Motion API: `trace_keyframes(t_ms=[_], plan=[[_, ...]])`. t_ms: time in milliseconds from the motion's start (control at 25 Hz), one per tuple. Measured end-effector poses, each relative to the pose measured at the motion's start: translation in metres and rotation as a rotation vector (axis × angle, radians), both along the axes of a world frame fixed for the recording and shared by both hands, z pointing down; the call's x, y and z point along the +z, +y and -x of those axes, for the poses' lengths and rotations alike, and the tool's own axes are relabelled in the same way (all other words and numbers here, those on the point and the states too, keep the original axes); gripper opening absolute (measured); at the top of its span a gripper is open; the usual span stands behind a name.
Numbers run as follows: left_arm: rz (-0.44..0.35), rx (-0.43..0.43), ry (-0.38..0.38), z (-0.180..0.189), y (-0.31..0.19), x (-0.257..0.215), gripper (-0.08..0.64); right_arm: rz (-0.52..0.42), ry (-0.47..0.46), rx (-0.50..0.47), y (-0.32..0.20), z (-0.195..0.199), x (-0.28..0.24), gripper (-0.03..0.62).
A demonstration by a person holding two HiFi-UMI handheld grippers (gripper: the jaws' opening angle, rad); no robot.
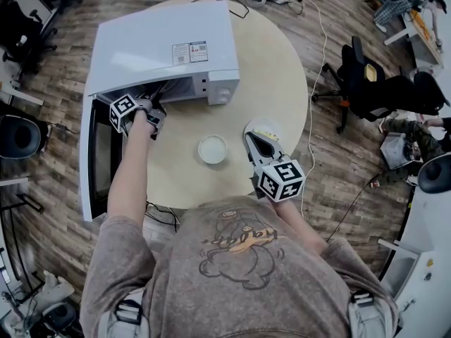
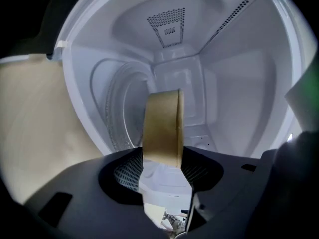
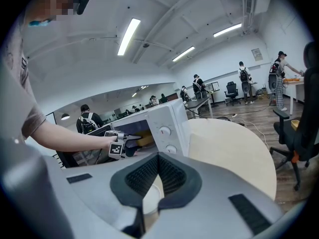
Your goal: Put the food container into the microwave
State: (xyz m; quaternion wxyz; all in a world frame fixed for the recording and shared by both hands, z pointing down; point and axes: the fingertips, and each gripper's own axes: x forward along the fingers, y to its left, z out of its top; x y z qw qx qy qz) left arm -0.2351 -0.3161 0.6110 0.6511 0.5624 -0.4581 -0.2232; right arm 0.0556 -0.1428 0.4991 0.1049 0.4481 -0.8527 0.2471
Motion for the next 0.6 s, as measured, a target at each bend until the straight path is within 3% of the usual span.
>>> trace_keyframes(t_ms=[240,600], plan=[[-0.008,0.002,0.083,0.000,0.001,-0.002,0.244,0.002,-0.002,-0.001,-0.001,-0.001,0.000,0.000],[-0.062,0.041,0.126,-0.010,0.003,-0.009,0.293,0.004,-0.002,-0.010,-0.003,0.000,0.002,0.000]])
